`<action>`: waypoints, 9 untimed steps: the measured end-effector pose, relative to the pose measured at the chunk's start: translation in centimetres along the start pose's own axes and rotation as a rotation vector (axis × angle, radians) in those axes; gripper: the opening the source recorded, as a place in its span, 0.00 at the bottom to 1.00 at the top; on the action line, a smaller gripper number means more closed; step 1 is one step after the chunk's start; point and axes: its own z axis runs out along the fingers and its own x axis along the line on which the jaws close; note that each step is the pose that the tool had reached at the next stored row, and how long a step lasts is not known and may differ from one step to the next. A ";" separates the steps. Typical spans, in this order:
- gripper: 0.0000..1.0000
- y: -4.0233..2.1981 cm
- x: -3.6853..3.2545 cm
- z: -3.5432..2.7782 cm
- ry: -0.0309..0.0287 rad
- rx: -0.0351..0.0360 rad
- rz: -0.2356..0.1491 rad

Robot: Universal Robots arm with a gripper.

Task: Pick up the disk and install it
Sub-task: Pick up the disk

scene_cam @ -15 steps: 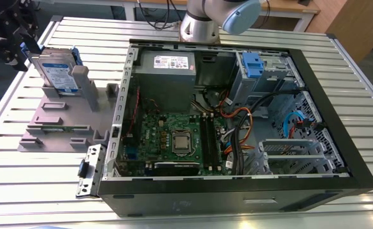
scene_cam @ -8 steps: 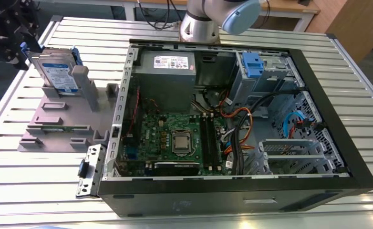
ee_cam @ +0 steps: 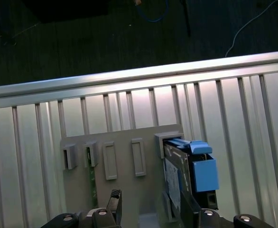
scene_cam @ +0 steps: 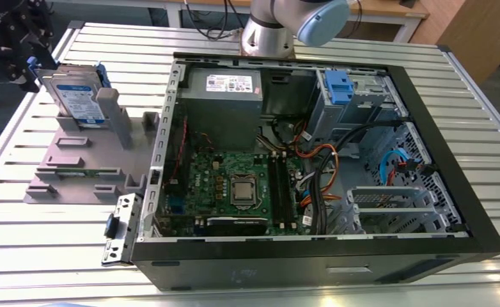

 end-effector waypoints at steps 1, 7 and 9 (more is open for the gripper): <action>0.60 0.00 -0.03 0.00 -0.0001 0.0001 0.000; 0.60 0.03 -0.21 0.01 -0.0001 0.0000 0.000; 0.60 0.04 -0.26 0.02 -0.0001 0.0001 0.000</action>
